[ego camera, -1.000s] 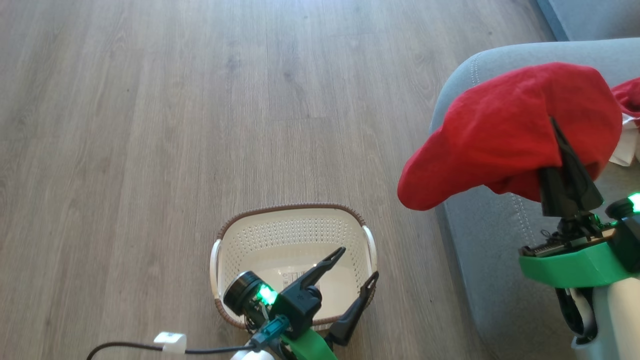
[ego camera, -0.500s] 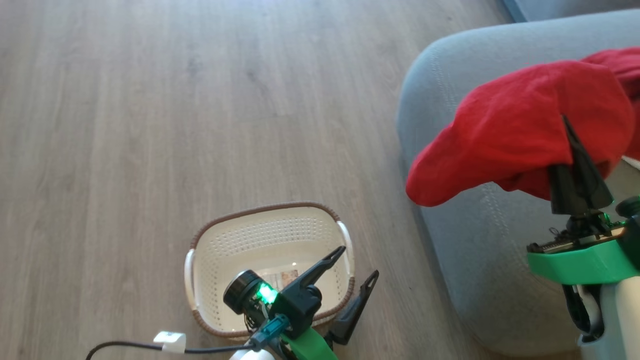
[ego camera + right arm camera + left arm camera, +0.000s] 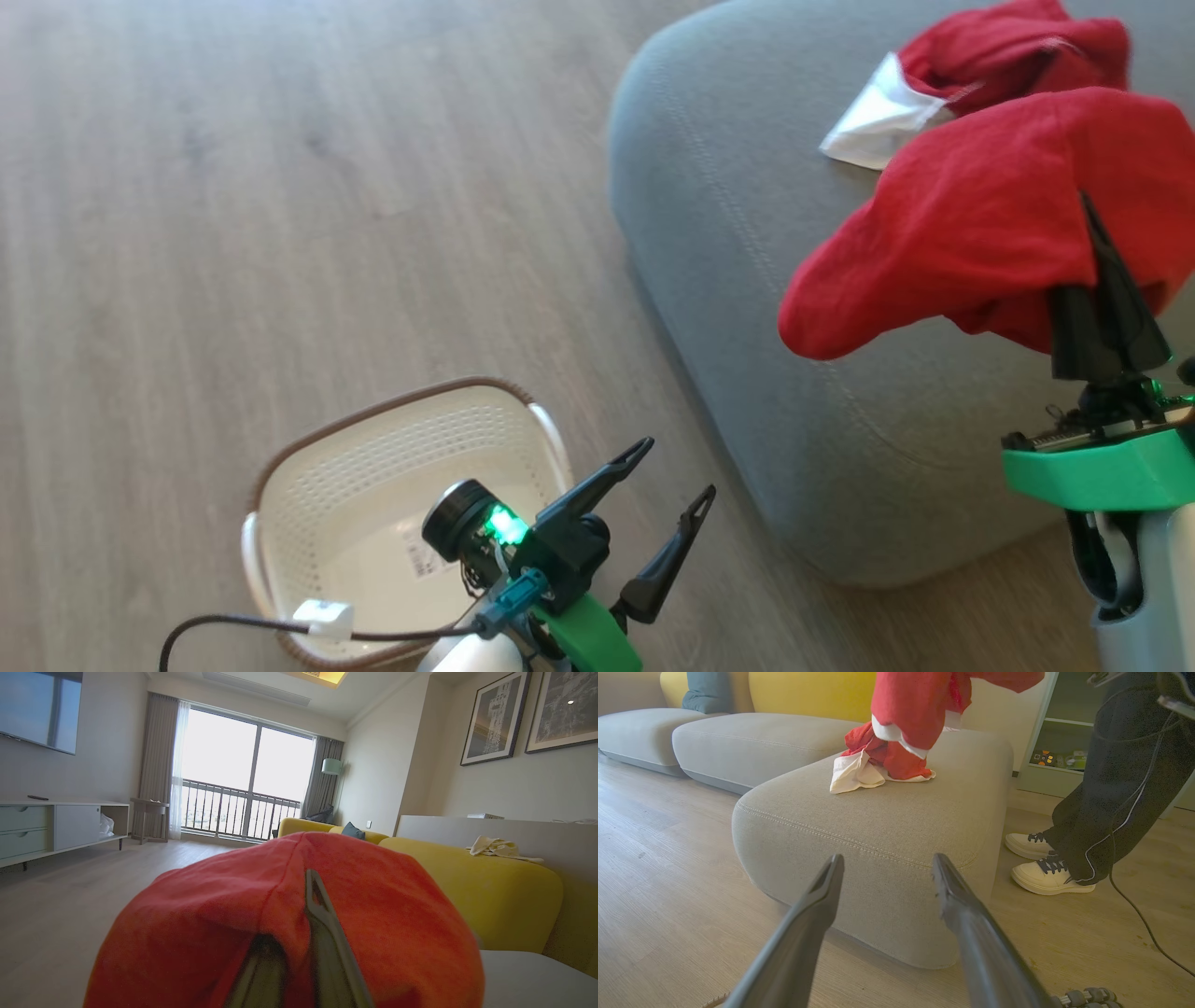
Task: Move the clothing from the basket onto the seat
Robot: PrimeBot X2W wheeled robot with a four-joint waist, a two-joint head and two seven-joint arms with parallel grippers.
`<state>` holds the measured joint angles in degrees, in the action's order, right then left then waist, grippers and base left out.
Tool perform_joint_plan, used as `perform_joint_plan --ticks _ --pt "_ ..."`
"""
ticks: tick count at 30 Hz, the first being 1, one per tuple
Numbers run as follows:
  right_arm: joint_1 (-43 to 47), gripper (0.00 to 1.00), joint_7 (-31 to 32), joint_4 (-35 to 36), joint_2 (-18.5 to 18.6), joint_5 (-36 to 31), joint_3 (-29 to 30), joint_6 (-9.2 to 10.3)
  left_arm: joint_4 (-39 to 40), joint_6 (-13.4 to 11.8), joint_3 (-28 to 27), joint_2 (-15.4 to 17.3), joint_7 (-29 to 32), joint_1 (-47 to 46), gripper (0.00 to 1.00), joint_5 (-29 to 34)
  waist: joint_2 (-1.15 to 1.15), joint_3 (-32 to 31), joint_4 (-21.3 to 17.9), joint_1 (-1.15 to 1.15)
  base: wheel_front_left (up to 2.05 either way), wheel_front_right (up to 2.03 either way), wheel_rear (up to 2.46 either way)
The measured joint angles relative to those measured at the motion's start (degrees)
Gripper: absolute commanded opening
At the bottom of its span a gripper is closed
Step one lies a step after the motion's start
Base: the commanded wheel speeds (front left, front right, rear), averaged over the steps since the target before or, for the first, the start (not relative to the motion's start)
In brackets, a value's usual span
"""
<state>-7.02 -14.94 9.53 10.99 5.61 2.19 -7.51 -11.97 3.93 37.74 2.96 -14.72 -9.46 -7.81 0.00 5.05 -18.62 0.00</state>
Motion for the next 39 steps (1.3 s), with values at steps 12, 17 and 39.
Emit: perform_joint_plan --ticks 12,17,39 --pt "-0.9 0.0 0.0 -0.7 -0.7 0.0 1.1 0.0 -0.6 0.6 1.1 0.0 0.0 -1.8 1.0 0.2 0.0 2.5 -9.1 0.0 0.0 0.0 0.0" --pt "-0.9 0.0 0.0 -1.0 -1.2 0.0 1.8 0.0 -0.7 0.9 1.4 0.0 0.0 -2.6 1.0 0.1 0.0 3.4 -11.2 0.0 0.0 0.0 0.0" --pt "-2.6 0.0 0.0 -0.6 -3.4 0.0 8.1 0.0 -2.4 1.7 3.0 0.1 0.0 -6.1 1.0 -0.7 0.0 8.0 -12.2 0.0 0.0 0.0 0.0"
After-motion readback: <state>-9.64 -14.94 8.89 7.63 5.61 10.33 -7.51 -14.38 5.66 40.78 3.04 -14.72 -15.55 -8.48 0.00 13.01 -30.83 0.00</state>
